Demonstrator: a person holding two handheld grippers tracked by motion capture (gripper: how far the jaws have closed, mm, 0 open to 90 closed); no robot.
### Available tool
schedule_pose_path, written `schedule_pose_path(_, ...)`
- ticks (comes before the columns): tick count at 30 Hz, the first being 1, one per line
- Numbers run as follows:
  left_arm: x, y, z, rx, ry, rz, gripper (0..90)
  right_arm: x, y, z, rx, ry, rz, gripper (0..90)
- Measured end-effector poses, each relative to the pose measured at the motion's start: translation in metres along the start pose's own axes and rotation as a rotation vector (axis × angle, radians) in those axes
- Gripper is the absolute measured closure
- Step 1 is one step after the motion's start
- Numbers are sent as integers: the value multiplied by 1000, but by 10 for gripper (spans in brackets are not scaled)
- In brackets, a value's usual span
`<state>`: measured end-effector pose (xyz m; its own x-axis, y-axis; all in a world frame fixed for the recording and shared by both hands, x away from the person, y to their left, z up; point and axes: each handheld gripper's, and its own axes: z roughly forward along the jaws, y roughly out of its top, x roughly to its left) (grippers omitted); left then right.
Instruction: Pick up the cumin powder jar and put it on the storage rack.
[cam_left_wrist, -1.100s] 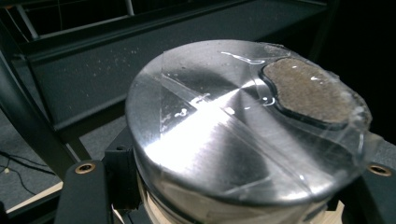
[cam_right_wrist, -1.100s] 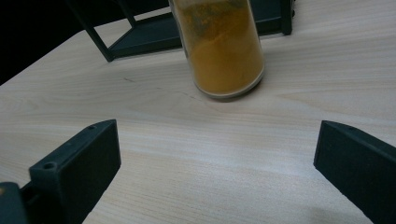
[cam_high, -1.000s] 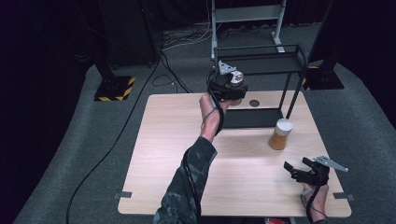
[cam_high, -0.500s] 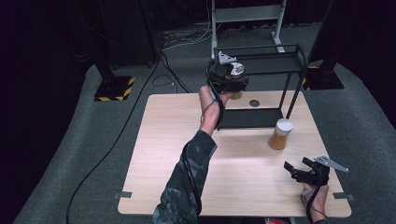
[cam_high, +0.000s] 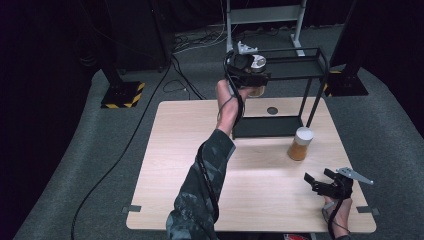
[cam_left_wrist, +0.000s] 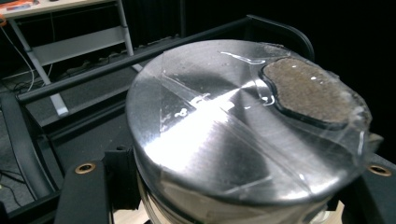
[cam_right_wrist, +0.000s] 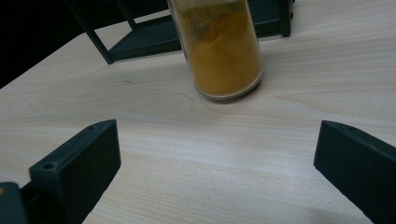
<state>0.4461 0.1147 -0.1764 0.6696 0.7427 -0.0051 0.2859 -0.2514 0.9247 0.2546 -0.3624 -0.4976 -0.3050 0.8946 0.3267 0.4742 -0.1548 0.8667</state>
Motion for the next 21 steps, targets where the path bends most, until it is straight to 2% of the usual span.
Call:
schedule_pose_path(9,2,10,6,1,23,0,301,-1,0,0,0,2,2,0)
schedule_pose_path(21,8,29,13,17,80,1,301,-1,-1,0,-5,3,2,0)
